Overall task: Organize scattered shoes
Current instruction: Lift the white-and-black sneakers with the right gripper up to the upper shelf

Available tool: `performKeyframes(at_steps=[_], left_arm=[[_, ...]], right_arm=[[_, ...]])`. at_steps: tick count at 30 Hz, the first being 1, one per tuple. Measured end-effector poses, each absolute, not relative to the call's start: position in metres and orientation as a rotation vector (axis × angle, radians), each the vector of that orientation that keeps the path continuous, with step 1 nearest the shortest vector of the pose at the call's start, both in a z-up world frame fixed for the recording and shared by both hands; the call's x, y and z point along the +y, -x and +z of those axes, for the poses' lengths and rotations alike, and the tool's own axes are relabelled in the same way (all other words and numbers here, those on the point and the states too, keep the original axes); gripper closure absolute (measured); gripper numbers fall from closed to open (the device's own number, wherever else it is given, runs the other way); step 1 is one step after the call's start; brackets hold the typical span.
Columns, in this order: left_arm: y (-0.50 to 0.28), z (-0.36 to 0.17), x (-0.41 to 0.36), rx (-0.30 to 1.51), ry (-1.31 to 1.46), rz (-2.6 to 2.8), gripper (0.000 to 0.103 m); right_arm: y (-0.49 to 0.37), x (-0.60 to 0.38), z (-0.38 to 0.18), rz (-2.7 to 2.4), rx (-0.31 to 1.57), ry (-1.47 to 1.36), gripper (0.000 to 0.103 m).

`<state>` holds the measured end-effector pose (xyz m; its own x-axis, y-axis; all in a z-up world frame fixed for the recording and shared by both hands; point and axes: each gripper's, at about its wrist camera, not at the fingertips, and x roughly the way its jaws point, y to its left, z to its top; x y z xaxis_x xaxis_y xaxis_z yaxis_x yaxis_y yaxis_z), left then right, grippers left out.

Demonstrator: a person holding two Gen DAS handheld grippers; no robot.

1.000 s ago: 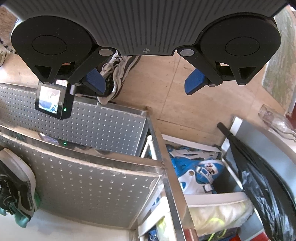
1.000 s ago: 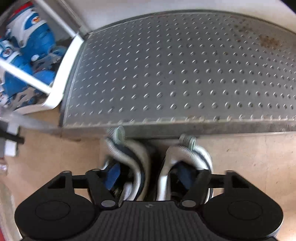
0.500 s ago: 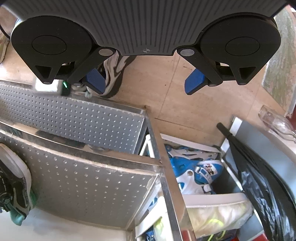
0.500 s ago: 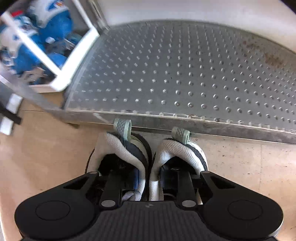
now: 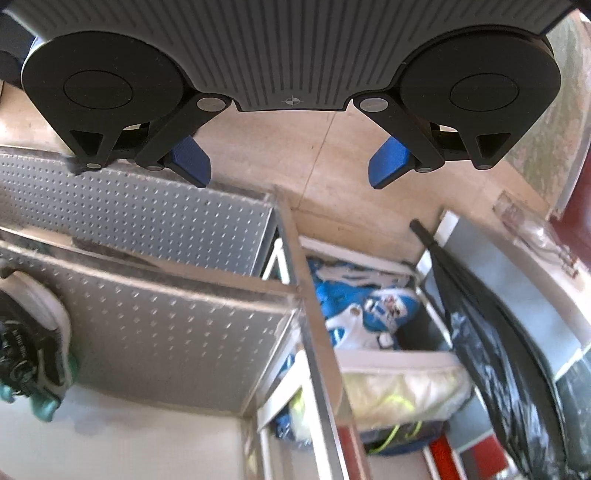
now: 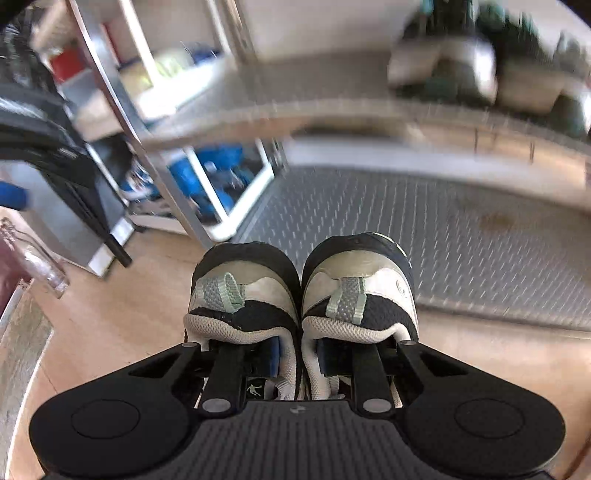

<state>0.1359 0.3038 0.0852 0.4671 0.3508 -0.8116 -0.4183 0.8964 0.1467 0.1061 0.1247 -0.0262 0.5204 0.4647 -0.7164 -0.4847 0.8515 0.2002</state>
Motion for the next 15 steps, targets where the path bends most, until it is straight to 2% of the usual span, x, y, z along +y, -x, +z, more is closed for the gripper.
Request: performKeyframes(at_steps=[8, 12, 15], left_arm=[[-0.121, 0.101, 0.319, 0.882, 0.095, 0.622, 0.009], [-0.104, 0.109, 0.346, 0.809, 0.194, 0.753, 0.009], [-0.099, 0.112, 0.36, 0.786, 0.253, 0.795, 0.009]], right_arm=[[-0.102, 0.116, 0.074, 0.644, 0.663, -0.045, 0.082], [-0.123, 0.144, 0.118, 0.672, 0.513, -0.023, 0.083], [-0.155, 0.183, 0.131, 0.647, 0.386, 0.044, 0.082]])
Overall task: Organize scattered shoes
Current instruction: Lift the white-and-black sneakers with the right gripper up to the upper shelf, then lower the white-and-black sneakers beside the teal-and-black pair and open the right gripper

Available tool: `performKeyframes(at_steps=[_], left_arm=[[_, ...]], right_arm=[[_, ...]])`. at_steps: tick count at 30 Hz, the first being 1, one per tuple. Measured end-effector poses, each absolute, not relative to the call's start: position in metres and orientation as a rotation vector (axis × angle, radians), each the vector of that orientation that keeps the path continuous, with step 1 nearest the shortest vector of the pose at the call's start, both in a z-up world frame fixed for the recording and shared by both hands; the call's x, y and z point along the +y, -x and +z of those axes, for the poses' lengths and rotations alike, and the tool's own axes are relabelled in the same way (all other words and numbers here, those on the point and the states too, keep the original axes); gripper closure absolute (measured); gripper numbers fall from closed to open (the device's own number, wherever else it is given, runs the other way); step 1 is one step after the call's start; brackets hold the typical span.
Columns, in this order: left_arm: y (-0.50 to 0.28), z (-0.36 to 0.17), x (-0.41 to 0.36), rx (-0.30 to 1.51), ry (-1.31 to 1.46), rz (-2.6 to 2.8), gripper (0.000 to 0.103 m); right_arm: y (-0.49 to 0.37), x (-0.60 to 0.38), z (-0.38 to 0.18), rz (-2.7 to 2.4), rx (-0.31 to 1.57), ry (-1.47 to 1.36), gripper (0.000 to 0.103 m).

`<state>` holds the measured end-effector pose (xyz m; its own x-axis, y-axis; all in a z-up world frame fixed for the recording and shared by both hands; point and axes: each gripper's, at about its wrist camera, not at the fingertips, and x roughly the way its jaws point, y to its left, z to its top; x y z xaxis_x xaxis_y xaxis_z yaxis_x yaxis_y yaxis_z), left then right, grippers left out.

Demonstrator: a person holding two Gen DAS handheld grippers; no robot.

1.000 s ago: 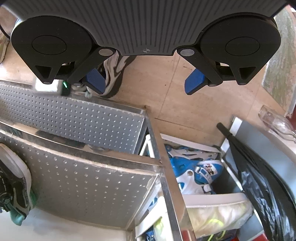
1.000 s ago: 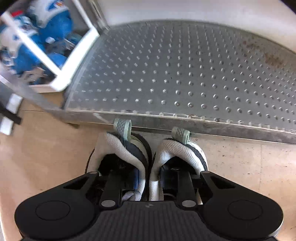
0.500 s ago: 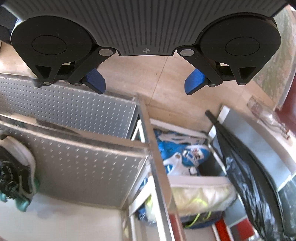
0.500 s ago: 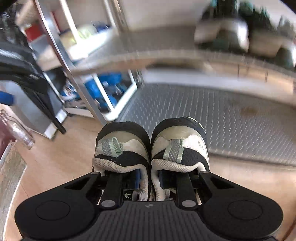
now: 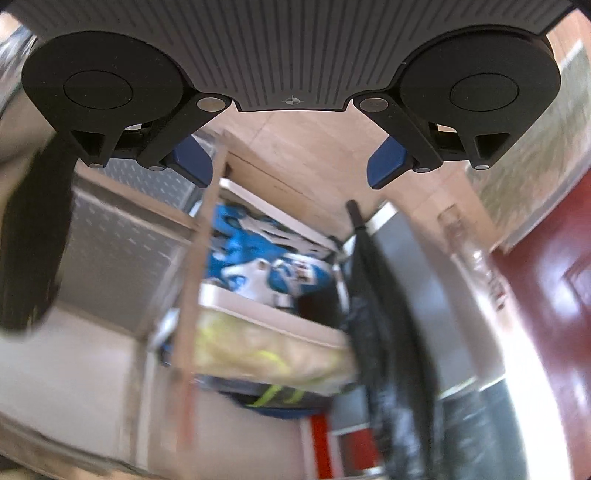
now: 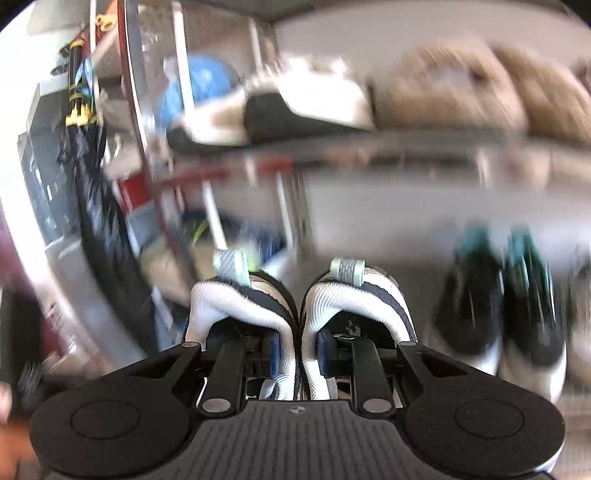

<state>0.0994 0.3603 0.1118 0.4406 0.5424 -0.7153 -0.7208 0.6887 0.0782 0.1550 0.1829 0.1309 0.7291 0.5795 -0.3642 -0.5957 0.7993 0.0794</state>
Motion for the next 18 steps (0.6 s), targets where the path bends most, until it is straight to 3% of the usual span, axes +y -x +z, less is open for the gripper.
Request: performKeyframes(at_steps=[2, 3, 4, 8, 14, 17, 18], left_arm=[[-0.097, 0.114, 0.366, 0.776, 0.279, 0.808, 0.009], [-0.099, 0.115, 0.367, 0.774, 0.282, 0.804, 0.009], [-0.101, 0.115, 0.368, 0.772, 0.284, 0.799, 0.009], [-0.11, 0.113, 0.362, 0.79, 0.259, 0.745, 0.009], [-0.116, 0.112, 0.354, 0.791, 0.258, 0.702, 0.009], [-0.111, 0.115, 0.354, 0.772, 0.265, 0.723, 0.009], [-0.111, 0.115, 0.356, 0.769, 0.27, 0.727, 0.009]], right_arm=[[-0.183, 0.216, 0.12, 0.613, 0.318, 0.146, 0.076], [-0.195, 0.229, 0.111, 0.597, 0.309, 0.196, 0.056], [-0.205, 0.238, 0.101, 0.595, 0.294, 0.245, 0.029], [-0.226, 0.264, 0.074, 0.517, 0.204, 0.398, 0.022], [-0.223, 0.242, 0.072, 0.538, 0.272, 0.288, 0.02], [-0.206, 0.225, 0.078, 0.582, 0.296, 0.225, 0.021], [-0.199, 0.216, 0.08, 0.624, 0.32, 0.197, 0.027]])
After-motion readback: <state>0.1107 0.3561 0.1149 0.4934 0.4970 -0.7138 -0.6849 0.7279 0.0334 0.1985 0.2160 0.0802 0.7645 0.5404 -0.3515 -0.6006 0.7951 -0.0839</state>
